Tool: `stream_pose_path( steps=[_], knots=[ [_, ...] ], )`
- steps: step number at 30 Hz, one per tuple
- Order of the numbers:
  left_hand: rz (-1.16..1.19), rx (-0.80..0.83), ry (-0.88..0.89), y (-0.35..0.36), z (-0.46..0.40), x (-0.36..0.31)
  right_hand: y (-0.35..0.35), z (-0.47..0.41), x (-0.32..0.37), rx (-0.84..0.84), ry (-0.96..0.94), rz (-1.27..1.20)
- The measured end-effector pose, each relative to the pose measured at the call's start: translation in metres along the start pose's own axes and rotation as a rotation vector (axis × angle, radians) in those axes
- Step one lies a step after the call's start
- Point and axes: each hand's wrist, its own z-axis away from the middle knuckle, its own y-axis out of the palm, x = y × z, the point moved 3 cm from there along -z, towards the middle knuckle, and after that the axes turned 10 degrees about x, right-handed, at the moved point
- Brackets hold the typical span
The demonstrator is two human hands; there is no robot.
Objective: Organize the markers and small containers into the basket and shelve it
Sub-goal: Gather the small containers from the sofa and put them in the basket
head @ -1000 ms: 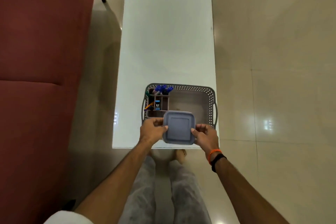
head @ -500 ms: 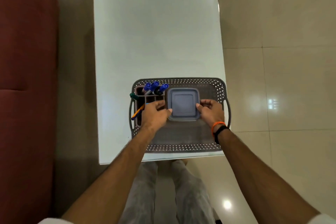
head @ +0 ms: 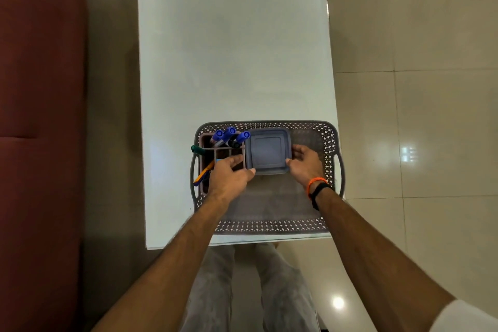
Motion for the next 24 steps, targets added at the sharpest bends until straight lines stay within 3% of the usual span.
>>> stream_pose_path(
  steps=[5, 10, 18, 24],
  knots=[
    [0.005, -0.002, -0.007, 0.0, 0.0, -0.001, 0.003, 0.006, 0.0, 0.073, -0.009, 0.056],
    [-0.013, 0.011, 0.008, -0.003, 0.016, -0.01, -0.002, 0.028, 0.008, 0.024, -0.033, 0.077],
    [0.003, -0.02, 0.058, -0.026, 0.092, -0.032, -0.022, 0.108, 0.045, 0.039, -0.164, 0.069],
    [0.112, -0.108, 0.082, -0.072, 0.173, -0.031, -0.008, 0.187, 0.092, 0.127, -0.316, 0.2]
  ],
)
